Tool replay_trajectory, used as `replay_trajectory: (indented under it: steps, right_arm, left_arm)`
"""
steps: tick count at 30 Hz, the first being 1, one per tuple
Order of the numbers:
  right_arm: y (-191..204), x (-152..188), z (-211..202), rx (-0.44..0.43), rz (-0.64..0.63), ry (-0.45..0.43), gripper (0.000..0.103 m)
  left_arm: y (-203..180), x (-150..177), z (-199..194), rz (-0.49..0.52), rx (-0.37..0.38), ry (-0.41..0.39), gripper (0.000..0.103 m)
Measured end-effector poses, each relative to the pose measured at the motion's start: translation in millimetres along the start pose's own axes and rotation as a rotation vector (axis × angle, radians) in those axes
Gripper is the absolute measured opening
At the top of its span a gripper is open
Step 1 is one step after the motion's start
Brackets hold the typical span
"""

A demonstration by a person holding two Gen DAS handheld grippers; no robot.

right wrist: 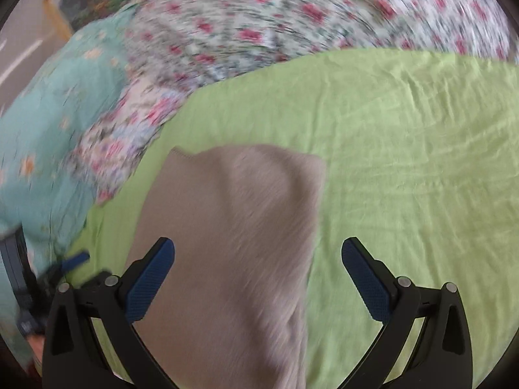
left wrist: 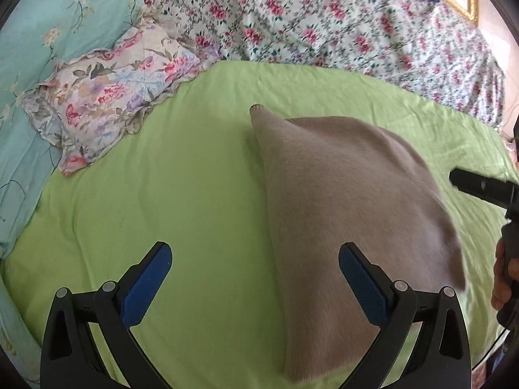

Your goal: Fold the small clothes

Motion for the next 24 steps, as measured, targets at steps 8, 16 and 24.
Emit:
replay_trajectory:
  steps: [8,16,24]
  right_arm:
    - [-23.1,-25.0,59.5,-0.069,0.164,0.090,0.019]
    - [-22.1,-20.3,57.3,0.060,0.070,0.036,0.019]
    - [-18.4,-21.5,7.9,0.086,0.053,-0.033,0.052]
  left_arm:
    - [9.7,-17.4,33.6,-0.062,0.008,0.033,0.103]
    - [7.7,-16.1,50.1,-0.035,-0.027,0.053,0.103]
    - [20.7,-12.7,49.0,-0.055,-0.053,0.066,0.102]
Point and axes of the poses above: each gripper's, at about its wrist camera, not at the fingertips, and z roughly the way its jaws point, y to its left, x to its underside, the point moved 7 cm from there along z, roughly the way its jaws point, and after that the axes turned 5 degrees about x, right-handed, at the moved point
